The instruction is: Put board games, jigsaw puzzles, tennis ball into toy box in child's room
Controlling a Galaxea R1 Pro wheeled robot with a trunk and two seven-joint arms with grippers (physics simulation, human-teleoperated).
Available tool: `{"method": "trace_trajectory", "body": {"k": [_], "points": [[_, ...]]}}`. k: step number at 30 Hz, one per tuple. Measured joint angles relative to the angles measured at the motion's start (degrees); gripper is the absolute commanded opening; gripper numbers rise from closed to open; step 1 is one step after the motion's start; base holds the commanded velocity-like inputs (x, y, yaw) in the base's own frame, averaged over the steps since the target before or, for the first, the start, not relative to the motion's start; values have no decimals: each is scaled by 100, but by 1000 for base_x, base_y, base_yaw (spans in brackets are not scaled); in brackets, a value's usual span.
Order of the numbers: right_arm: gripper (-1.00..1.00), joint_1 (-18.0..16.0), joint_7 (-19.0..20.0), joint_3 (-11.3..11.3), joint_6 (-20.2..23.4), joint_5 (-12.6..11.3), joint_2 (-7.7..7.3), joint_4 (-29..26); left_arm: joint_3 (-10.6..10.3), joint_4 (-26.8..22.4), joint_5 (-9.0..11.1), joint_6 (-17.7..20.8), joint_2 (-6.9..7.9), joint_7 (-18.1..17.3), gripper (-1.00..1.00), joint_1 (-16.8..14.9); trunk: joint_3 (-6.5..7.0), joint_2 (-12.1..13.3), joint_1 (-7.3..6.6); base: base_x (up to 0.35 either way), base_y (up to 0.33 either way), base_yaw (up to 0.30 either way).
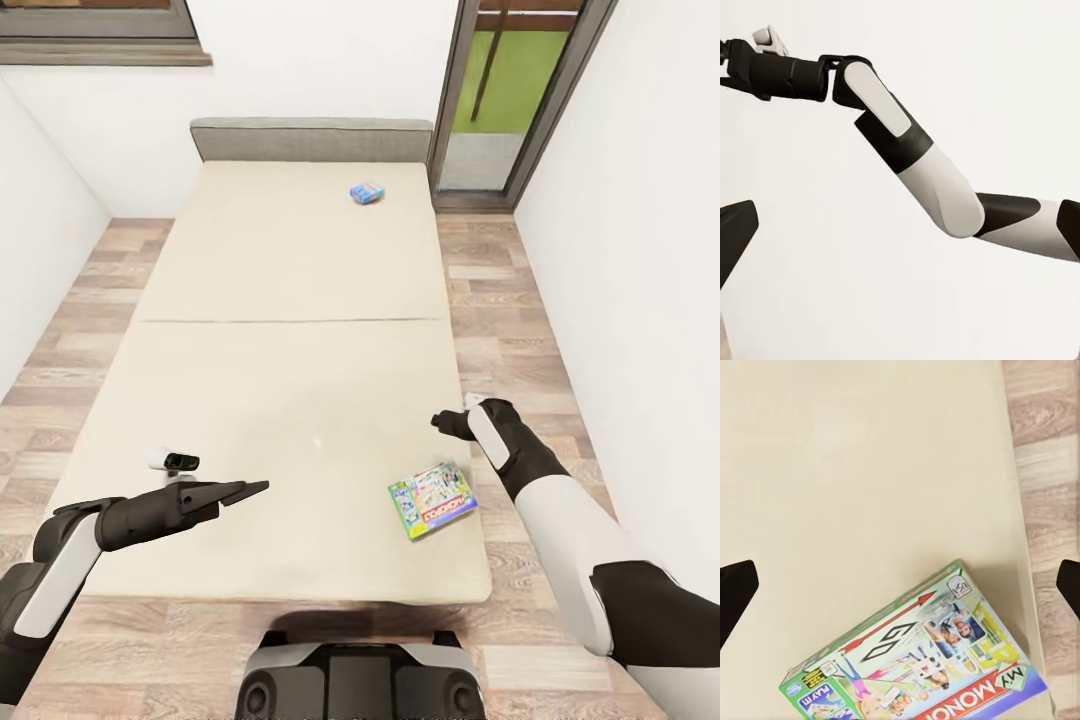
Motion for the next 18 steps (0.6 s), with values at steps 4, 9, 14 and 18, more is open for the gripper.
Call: {"method": "trace_trajectory", "body": {"k": [4,9,14,18], "points": [[100,-195,-24,3,-11,1,-7,273,4,2,3,1,0,86,100,0,-38,0,0,0,0,0],[100,-324,-35,2,-31,4,-8,543,6,3,7,3,0,185,100,0,-85,0,0,0,0,0],[100,-359,-38,1,-37,14,1,630,6,3,9,4,0,259,100,0,-133,0,0,0,0,0],[100,-367,-39,1,-44,17,4,653,6,3,10,4,0,279,100,0,-170,0,0,0,0,0]]}}
